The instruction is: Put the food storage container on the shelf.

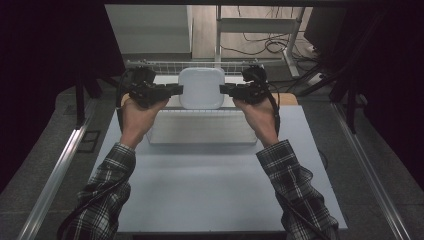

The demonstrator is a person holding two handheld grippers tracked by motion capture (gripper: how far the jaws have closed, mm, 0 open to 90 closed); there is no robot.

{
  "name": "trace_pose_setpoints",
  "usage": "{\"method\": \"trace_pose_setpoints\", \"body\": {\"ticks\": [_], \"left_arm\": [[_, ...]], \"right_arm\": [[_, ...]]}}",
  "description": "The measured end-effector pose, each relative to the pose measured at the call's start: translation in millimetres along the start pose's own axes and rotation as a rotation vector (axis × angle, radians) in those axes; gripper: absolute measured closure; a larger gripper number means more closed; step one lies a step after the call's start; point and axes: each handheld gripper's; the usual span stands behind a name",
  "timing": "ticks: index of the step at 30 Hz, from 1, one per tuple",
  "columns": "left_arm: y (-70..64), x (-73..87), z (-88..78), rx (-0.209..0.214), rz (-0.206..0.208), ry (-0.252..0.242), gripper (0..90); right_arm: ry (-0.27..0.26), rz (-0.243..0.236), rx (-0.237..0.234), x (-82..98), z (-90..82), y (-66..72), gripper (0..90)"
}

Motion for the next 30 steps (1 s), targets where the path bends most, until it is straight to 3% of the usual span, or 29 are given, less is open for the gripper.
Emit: {"method": "trace_pose_setpoints", "body": {"ticks": [8, 14, 21, 26, 30], "left_arm": [[4.0, -1.4, 6.9, -0.025, 0.01, 0.01, 62.3], [7.0, -1.5, 13.4, -0.055, 0.026, 0.025, 62.8], [10.4, -4.0, 17.4, -0.05, 0.008, 0.027, 62.6], [11.5, -7.4, 21.4, -0.063, 0.003, 0.025, 57.4], [16.6, -12.2, 24.8, -0.057, -0.03, 0.013, 54.9]], "right_arm": [[0.019, -0.021, 0.019, -8.8, 8.6, 1.4, 66.4], [0.055, -0.038, 0.039, -10.9, 15.9, 0.8, 64.2], [0.061, -0.025, 0.029, -12.3, 19.1, -3.9, 61.7], [0.084, -0.042, 0.048, -14.3, 24.9, -3.0, 54.9], [0.084, -0.045, 0.072, -16.7, 28.6, -4.1, 54.5]]}}
Point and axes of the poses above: each handheld gripper's, and its own axes: z roughly forward along the jaws, x roughly out of its underside, y roughly to its left, and after that the axes turned 11 degrees about -z, right-handed
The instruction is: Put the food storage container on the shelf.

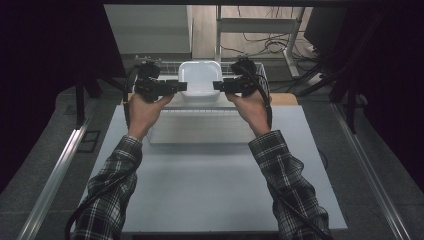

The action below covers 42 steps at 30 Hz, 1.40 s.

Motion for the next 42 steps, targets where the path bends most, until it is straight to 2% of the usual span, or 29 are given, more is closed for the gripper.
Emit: {"method": "trace_pose_setpoints", "body": {"ticks": [4, 10, 13, 14, 17, 21, 24, 27, 36, 42], "left_arm": [[2.5, -5.5, 4.3, -0.011, -0.017, -0.018, 54.7], [1.0, -10.9, 10.6, -0.072, 0.002, -0.048, 53.3], [-3.3, -11.5, 10.9, -0.129, 0.056, -0.056, 48.2], [-4.8, -10.9, 10.1, -0.136, 0.073, -0.068, 44.4], [-5.8, -11.1, 5.5, -0.124, 0.088, -0.073, 38.8], [-7.1, -11.1, 0.6, -0.075, 0.095, -0.07, 28.5], [-8.4, -8.6, -1.9, -0.066, 0.131, -0.066, 22.2], [-7.9, -5.1, -2.6, -0.057, 0.132, -0.066, 19.6], [-10.2, 5.4, -3.6, -0.007, 0.142, -0.052, 12.8], [-13.1, 14.1, -8.5, 0.011, 0.203, -0.061, 7.3]], "right_arm": [[-0.012, -0.004, 0.032, -3.1, 3.4, 0.0, 54.4], [-0.035, 0.004, 0.064, -4.6, 7.8, -0.2, 54.7], [-0.041, 0.006, 0.074, -4.3, 8.4, -0.3, 53.3], [-0.042, -0.003, 0.077, -4.3, 8.1, 0.2, 51.2], [-0.047, -0.017, 0.066, -3.7, 6.5, 1.5, 44.3], [-0.059, -0.027, 0.03, -2.1, 4.9, 1.5, 33.7], [-0.067, -0.043, -0.003, -0.6, 3.7, 3.6, 25.1], [-0.068, -0.075, 0.003, 0.3, 2.7, 9.0, 17.8], [-0.043, -0.128, -0.011, 3.3, 0.9, 17.2, 7.7], [-0.041, -0.16, -0.012, 10.8, -3.3, 17.7, 3.4]]}}
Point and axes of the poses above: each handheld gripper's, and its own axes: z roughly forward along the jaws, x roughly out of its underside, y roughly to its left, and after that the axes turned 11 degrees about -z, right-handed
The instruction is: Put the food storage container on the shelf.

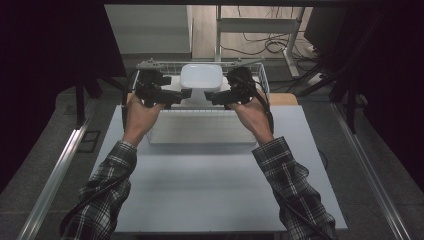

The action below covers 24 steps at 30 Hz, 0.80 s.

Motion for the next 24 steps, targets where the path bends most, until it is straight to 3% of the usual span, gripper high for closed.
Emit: {"method": "trace_pose_setpoints", "body": {"ticks": [3, 7, 13, 17, 24], "left_arm": [[-2.1, 5.6, -2.8, 0.016, 0.016, 0.004, 6.6], [-2.5, 14.6, -4.1, 0.046, 0.008, 0.018, 5.1], [-1.9, 27.5, -4.6, 0.045, -0.002, 0.047, 4.5], [-4.5, 33.6, -6.8, 0.03, 0.025, 0.06, 4.5], [-10.8, 44.4, -9.3, 0.047, 0.044, 0.069, 3.4]], "right_arm": [[0.0, -0.01, -0.006, 4.0, -2.3, 1.2, 2.1], [0.003, -0.032, -0.012, 10.9, -4.3, 5.0, 1.1], [0.003, -0.042, -0.021, 22.3, -8.3, 8.9, 0.9], [0.011, -0.055, -0.031, 29.0, -9.4, 11.3, 0.9], [0.023, -0.075, -0.04, 38.5, -12.2, 16.6, 0.9]]}}
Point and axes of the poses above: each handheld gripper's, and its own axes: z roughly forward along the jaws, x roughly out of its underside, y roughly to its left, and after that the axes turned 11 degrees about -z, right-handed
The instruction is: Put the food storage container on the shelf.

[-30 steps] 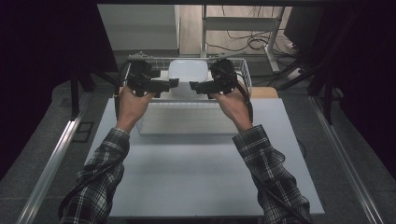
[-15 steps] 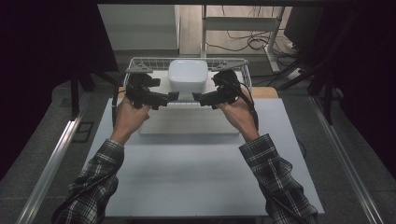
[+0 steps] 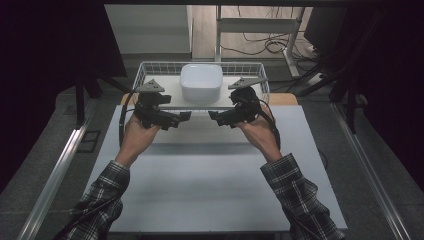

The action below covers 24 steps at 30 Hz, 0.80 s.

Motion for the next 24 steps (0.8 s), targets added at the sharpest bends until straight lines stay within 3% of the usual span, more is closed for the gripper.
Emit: {"method": "trace_pose_setpoints", "body": {"ticks": [4, 11, 24], "left_arm": [[-2.0, 6.3, -1.8, 0.026, -0.004, 0.0, 2.8], [-8.1, 20.9, -2.3, 0.032, 0.039, 0.032, 1.6], [-16.0, 47.9, -3.4, 0.062, 0.027, 0.027, 1.9]], "right_arm": [[0.003, -0.008, -0.005, 3.9, -2.5, 3.5, 1.0], [0.003, -0.022, -0.014, 13.2, -6.4, 9.9, 0.9], [-0.006, -0.082, -0.039, 28.7, -16.0, 29.7, 1.1]]}}
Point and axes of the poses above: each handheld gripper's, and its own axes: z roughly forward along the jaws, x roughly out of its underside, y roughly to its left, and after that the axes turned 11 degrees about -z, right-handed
